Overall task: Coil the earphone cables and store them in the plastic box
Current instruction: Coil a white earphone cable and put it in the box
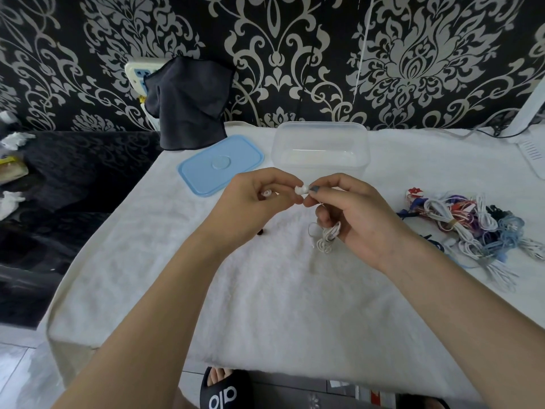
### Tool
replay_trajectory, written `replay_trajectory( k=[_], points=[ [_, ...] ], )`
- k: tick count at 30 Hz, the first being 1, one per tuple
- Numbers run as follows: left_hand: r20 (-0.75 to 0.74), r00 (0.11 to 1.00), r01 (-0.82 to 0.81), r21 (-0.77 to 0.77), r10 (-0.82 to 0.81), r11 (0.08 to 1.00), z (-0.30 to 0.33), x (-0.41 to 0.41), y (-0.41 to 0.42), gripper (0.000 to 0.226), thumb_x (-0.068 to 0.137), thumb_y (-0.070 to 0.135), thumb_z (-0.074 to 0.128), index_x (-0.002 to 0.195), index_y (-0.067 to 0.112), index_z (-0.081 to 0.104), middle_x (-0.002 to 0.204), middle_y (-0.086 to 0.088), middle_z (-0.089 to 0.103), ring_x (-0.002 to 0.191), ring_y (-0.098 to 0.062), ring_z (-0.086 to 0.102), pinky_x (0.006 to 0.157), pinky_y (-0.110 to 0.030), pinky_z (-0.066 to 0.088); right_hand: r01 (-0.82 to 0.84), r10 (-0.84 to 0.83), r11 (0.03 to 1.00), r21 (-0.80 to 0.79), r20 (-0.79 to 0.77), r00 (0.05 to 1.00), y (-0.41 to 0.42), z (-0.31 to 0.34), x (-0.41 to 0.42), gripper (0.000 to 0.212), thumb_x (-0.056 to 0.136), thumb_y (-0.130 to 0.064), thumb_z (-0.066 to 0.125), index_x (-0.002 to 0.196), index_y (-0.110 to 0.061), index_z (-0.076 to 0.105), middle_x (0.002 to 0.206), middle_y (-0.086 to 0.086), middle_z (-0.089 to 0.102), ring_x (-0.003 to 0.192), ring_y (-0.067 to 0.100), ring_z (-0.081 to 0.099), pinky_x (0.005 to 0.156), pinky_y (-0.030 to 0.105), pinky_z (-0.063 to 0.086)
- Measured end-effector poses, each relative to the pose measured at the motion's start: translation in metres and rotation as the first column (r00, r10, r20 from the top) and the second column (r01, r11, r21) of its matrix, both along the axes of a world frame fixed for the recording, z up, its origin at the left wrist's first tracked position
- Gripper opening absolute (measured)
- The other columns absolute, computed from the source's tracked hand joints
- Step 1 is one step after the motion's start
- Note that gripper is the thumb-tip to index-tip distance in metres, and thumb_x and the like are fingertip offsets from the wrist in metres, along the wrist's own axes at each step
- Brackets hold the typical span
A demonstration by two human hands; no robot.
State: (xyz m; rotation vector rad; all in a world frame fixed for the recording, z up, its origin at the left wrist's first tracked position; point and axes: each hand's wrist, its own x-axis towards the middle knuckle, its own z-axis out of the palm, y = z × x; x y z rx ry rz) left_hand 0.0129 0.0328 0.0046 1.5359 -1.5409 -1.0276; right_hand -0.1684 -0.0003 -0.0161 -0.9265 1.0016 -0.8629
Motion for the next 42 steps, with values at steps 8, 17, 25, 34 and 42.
replay_trajectory(
  k=[8, 17, 25, 34, 42],
  points=[
    [-0.021, 1.000, 0.010, -0.033, -0.011, 0.999, -0.0014, 0.0008, -0.0025, 0.010, 0.096, 0.016, 0.066, 0.102, 0.019, 0.074, 0.093, 0.005, 0.079, 0.093, -0.018, 0.072, 0.089, -0.048, 0.056, -0.029, 0.026, 0.998, 0.051, 0.053, 0.998, -0.0032, -0.0006, 0.0006, 0.006, 0.092, -0.003, 0.064, 0.087, -0.007, 0.065, 0.077, 0.011, 0.071, 0.051, 0.013, 0.044, 0.046, 0.022, 0.039],
    [-0.093, 0.994, 0.045, -0.048, -0.049, 0.998, -0.0005, 0.0023, -0.0024, 0.012, 0.096, 0.015, 0.069, 0.104, 0.012, 0.077, 0.063, 0.022, 0.059, 0.061, 0.002, 0.052, 0.064, -0.008, 0.040, -0.088, 0.078, 0.993, 0.073, 0.131, 0.988, -0.0035, 0.0025, -0.0013, 0.010, 0.091, 0.000, 0.062, 0.084, -0.005, 0.066, 0.075, 0.012, 0.069, 0.049, 0.009, 0.037, 0.045, 0.020, 0.033],
    [-0.162, 0.984, 0.067, -0.039, -0.073, 0.997, -0.0004, 0.0052, -0.0036, 0.012, 0.095, 0.011, 0.069, 0.106, 0.011, 0.075, 0.069, 0.019, 0.065, 0.064, 0.002, 0.054, 0.065, -0.012, 0.042, -0.128, 0.105, 0.986, 0.102, 0.208, 0.972, -0.0037, 0.0042, -0.0032, 0.013, 0.091, 0.000, 0.061, 0.082, -0.007, 0.066, 0.074, 0.010, 0.067, 0.047, 0.007, 0.035, 0.044, 0.018, 0.032],
    [-0.420, 0.903, 0.157, 0.120, -0.093, 0.980, 0.0008, 0.0059, -0.0050, 0.016, 0.096, 0.004, 0.064, 0.087, 0.017, 0.064, 0.089, -0.014, 0.057, 0.072, -0.012, 0.045, 0.065, -0.025, 0.034, -0.172, 0.104, 0.965, 0.196, 0.315, 0.943, 0.0007, 0.0044, -0.0010, 0.006, 0.078, -0.008, 0.065, 0.082, -0.006, 0.062, 0.074, 0.006, 0.068, 0.043, 0.004, 0.036, 0.042, 0.015, 0.031],
    [-0.106, 0.994, 0.018, -0.128, -0.031, 0.992, -0.0038, 0.0003, -0.0034, 0.005, 0.096, 0.018, 0.067, 0.100, 0.017, 0.070, 0.093, -0.006, 0.076, 0.080, -0.039, 0.054, 0.070, -0.045, 0.046, -0.123, -0.017, 0.934, 0.336, 0.383, 0.923, 0.0012, 0.0032, 0.0050, 0.017, 0.094, -0.007, 0.057, 0.079, -0.009, 0.064, 0.076, 0.005, 0.068, 0.043, 0.003, 0.036, 0.041, 0.014, 0.031]
  ],
)
